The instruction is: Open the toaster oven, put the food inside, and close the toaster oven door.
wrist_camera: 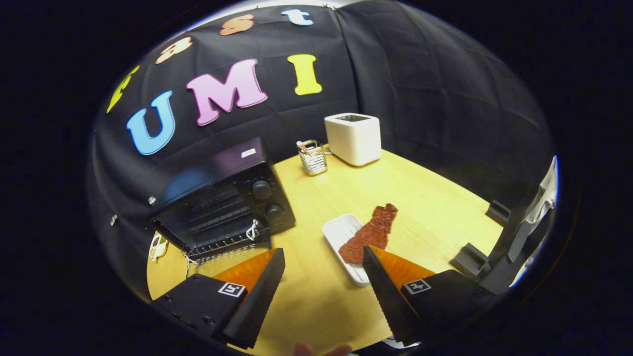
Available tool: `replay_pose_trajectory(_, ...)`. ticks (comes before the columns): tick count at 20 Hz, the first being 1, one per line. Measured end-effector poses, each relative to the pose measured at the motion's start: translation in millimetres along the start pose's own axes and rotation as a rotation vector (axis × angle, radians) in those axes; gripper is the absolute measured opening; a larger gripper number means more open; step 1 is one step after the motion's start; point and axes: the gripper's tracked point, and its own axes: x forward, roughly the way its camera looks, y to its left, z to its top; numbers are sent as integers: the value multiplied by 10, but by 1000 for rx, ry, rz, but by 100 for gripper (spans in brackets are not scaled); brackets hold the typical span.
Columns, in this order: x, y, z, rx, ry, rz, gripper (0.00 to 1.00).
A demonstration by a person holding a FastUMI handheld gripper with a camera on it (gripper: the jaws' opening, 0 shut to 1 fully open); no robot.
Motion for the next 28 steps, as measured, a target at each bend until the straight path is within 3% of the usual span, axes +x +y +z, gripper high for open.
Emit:
replay_pose_trajectory(5,95,-488,179,66,222,75,99)
replay_pose_trajectory(7,220,-535,304,79,274,141,99)
replay_pose_trajectory(13,574,-590,114,55,560,304,98)
replay_pose_trajectory(22,994,-863,32,-50,746,381,94)
replay_pose_trajectory(24,1068,-814,-6,-74,780,409,86)
replay_pose_trajectory(28,1087,-753,-113,-107,850,431,56)
